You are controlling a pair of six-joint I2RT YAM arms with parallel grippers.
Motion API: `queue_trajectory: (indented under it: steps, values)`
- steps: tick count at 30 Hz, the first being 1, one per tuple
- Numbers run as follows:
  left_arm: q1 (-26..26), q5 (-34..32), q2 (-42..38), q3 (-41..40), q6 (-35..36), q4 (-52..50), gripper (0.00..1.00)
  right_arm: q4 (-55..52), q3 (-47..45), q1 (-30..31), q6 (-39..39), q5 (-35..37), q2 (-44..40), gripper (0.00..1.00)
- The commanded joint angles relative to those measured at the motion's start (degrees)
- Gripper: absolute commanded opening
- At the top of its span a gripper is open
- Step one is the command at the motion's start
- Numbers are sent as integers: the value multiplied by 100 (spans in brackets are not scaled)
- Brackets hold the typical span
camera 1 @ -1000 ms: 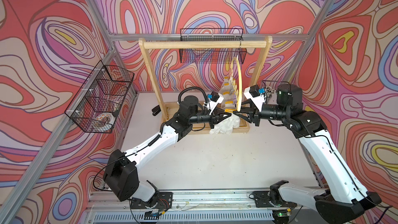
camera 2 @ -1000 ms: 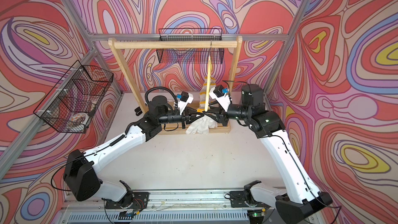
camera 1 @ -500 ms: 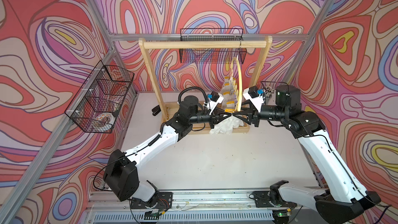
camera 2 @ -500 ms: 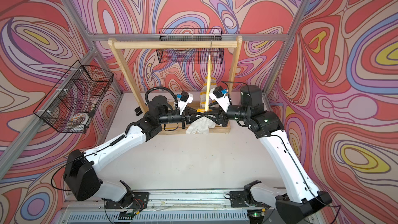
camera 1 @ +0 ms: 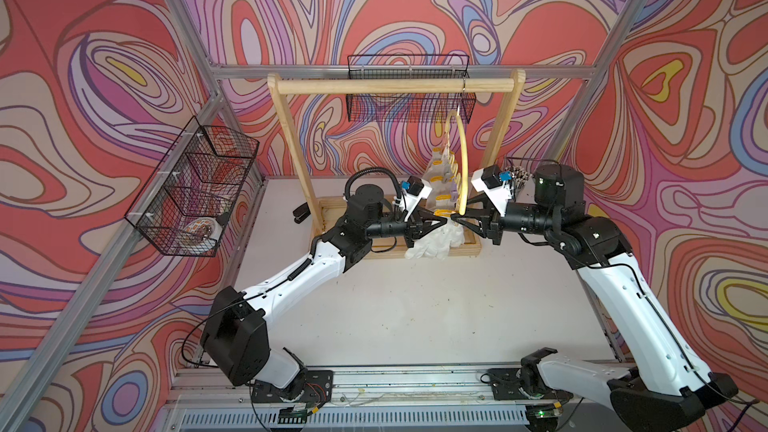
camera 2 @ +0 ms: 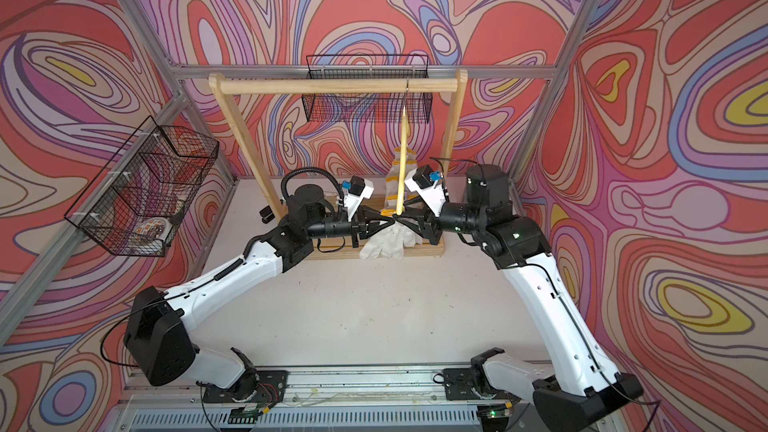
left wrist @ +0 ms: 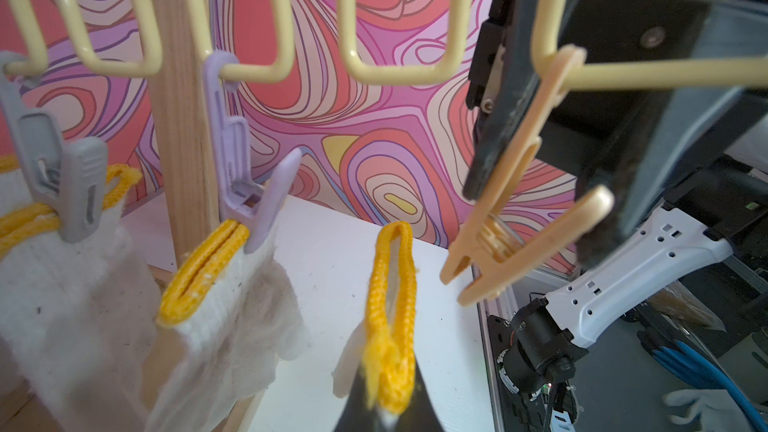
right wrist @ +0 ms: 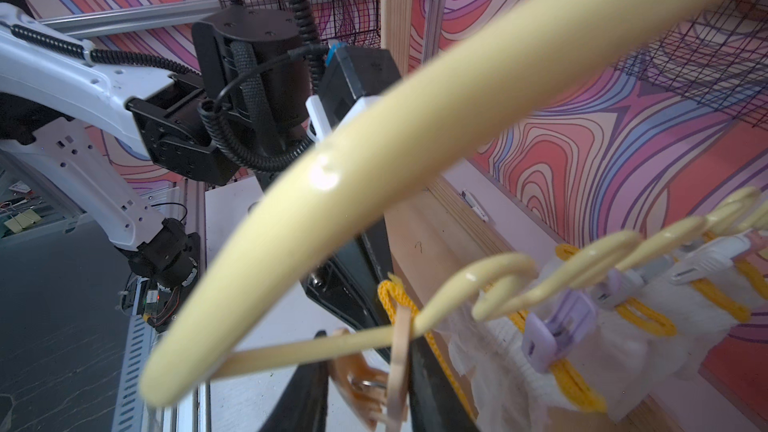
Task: Clip the gloves onto a hanger to dry
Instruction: Open the clamp at the hanger, then clamp the glove onto the hanger.
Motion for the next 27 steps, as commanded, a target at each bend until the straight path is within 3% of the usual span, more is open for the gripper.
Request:
queue_trajectory:
  steps: [1,6,13,18,24,27]
  values:
    - [-10,129,90,-50,-129,335,0,18,-112,-31,102,35,-110,25]
    - [-10,510,125,-50,-223,425,0,39,-137,-31,140,-81,-111,10]
    - [-10,1238,146,-235,-376,493,0,153,-162,-31,234,-177,-102,0]
    - [-10,1871,265,-388,-1012,1326,0,190,-173,-31,276,-287,-119,0]
    - [25,1887,379,-412,-1204,1744,0,231,-193,-31,336,-387,-154,0]
    - [114,2003,543,-422,-1670,2449,0,286,-208,-35,375,-473,-189,0]
